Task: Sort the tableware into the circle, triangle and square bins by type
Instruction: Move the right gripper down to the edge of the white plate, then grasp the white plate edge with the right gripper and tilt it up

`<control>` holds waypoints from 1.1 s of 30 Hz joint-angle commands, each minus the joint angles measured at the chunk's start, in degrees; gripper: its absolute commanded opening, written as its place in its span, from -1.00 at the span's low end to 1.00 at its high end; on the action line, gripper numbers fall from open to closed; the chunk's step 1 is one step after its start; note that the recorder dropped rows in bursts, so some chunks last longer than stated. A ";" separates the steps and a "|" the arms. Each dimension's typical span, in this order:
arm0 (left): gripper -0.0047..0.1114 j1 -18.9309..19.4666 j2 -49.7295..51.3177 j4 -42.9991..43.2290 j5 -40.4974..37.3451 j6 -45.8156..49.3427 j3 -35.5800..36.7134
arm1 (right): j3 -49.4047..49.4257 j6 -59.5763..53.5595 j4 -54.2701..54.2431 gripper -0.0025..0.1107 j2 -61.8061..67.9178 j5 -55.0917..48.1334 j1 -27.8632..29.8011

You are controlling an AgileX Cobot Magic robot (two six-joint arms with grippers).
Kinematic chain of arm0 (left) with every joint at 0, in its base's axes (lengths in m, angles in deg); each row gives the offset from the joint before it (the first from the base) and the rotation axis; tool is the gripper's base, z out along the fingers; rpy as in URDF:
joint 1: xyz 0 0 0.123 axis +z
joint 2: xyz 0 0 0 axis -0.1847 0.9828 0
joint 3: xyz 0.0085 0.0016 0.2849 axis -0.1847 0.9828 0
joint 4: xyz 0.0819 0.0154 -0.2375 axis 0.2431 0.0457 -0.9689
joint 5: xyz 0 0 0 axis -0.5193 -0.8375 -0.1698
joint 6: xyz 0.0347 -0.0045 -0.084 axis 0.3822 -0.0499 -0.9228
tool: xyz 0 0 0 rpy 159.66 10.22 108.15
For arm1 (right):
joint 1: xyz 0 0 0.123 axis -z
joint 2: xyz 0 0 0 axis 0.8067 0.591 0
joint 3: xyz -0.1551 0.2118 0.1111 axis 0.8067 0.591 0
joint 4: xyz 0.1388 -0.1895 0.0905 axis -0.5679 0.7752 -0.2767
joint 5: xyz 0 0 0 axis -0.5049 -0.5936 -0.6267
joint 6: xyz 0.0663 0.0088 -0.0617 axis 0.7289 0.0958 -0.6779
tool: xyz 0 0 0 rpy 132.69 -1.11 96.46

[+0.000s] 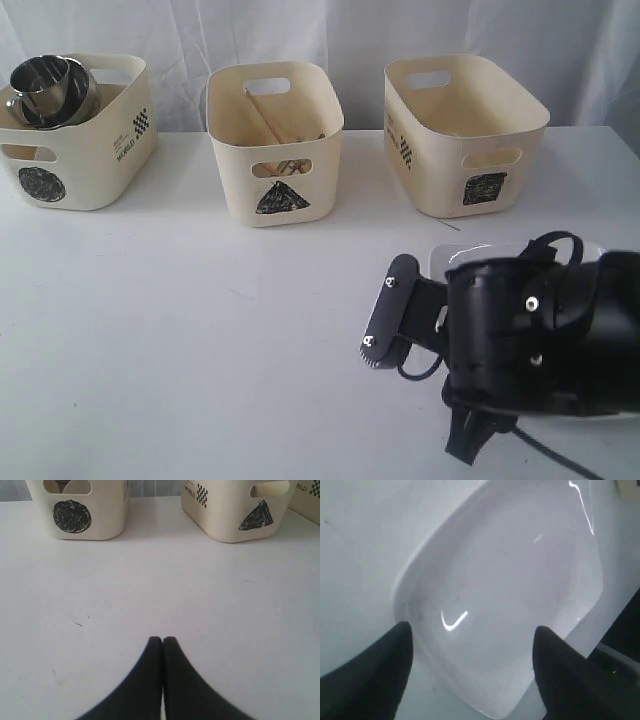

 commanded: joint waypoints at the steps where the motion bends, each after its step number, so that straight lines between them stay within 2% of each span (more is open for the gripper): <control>1: -0.92 -0.21 -0.21 -0.30 0.19 -0.07 0.29 | 2.68 5.01 1.83 0.18 1.12 1.30 -2.62; 9: -0.92 -0.21 -0.21 -0.30 0.19 -0.07 0.29 | 5.65 7.53 2.52 0.17 3.77 7.62 -4.96; 14: -0.92 -0.21 -0.21 -0.30 0.19 -0.07 0.29 | 6.95 14.10 10.69 0.17 7.72 10.73 -4.82; 17: -0.92 -0.21 -0.21 -0.30 0.19 -0.07 0.29 | 6.95 17.66 14.68 0.17 10.83 11.12 -3.28; 25: -0.92 -0.21 -0.21 -0.30 0.19 -0.07 0.29 | 6.95 21.72 16.39 0.16 20.15 14.24 1.39; 27: -0.92 -0.21 -0.21 -0.30 0.19 -0.07 0.29 | 6.95 22.02 15.01 -0.10 20.60 15.38 1.39; 28: -0.92 -0.21 -0.21 -0.30 0.19 -0.07 0.29 | 6.95 22.02 13.39 -0.42 20.39 15.81 1.39; 29: -0.92 -0.21 -0.21 -0.30 0.19 -0.07 0.29 | 6.95 22.02 12.53 -0.60 20.26 15.94 1.39; 30: -0.92 -0.21 -0.21 -0.30 0.19 -0.07 0.29 | 6.95 21.70 11.20 -0.92 19.45 16.69 1.39; 33: -0.92 -0.21 -0.21 -0.30 0.19 -0.07 0.29 | 6.95 21.59 6.02 -0.96 14.60 19.57 -0.42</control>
